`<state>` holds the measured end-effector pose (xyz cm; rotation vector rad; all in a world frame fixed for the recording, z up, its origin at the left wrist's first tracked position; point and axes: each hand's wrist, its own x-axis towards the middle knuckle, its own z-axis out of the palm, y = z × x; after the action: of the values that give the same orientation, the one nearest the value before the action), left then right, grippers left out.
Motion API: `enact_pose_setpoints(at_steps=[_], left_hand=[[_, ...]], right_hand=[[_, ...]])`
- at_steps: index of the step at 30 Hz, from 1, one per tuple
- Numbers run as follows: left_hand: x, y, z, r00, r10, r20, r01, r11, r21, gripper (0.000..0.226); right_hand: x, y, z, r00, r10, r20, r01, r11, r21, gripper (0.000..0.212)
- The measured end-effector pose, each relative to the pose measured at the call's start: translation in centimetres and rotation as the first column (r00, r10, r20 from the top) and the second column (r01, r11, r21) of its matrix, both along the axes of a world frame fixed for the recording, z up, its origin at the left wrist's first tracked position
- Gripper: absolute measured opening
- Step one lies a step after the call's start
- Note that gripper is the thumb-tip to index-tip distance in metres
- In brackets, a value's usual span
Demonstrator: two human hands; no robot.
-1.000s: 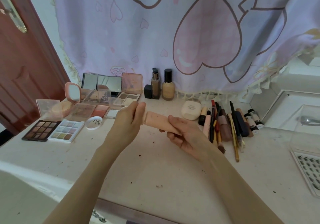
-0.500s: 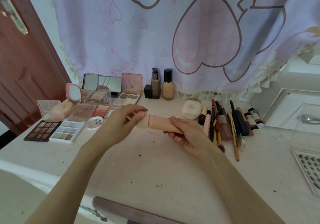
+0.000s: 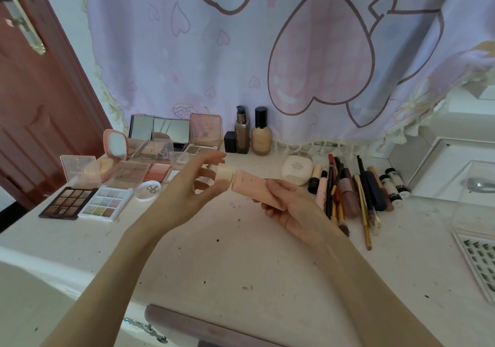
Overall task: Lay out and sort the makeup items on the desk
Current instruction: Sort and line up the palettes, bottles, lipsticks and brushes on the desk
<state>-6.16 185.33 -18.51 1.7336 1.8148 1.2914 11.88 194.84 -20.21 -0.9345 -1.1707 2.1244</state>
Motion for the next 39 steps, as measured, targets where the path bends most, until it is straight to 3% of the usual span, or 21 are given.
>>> enact_pose_setpoints(at_steps=[4,8,17,21,27,33,39], left_hand=[[-0.2,-0.3,-0.4,0.988,-0.059,-0.142,0.051,0.997,-0.061,0.053],[-0.6,-0.2,-0.4,0.990,0.001,-0.143,-0.006,0.999,-0.033,0.047],[-1.0,0.0,-1.0,0.990,0.124,0.063,-0.120,0.990,-0.071,0.029],[-1.1,0.1,-1.3,0.958,0.268,0.106,-0.254,0.959,-0.128,0.028],[-0.5,1.6,-1.1,0.925,0.329,0.192,-0.291,0.936,-0.200,0.021],[1.7,4.3,-1.6,0.887,0.437,0.148,-0.397,0.887,-0.236,0.028],[3.3,5.0,-3.7,0.849,0.526,-0.046,-0.526,0.835,-0.160,0.038]], right_hand=[[0.1,0.1,0.0,1.000,-0.003,-0.003,0.003,1.000,0.003,0.014],[-0.1,0.0,-0.2,1.000,0.027,0.009,-0.027,0.999,0.025,0.019],[-0.2,0.2,-0.6,0.998,-0.015,0.062,0.009,0.995,0.100,0.011],[-0.3,0.2,-0.7,0.993,-0.058,0.107,0.041,0.986,0.159,0.022],[-0.7,1.7,1.6,0.943,-0.224,0.245,0.089,0.881,0.465,0.031],[-3.9,5.0,3.8,0.892,-0.216,0.398,-0.035,0.843,0.537,0.036],[-6.8,6.7,2.5,0.805,-0.182,0.565,-0.189,0.824,0.534,0.033]])
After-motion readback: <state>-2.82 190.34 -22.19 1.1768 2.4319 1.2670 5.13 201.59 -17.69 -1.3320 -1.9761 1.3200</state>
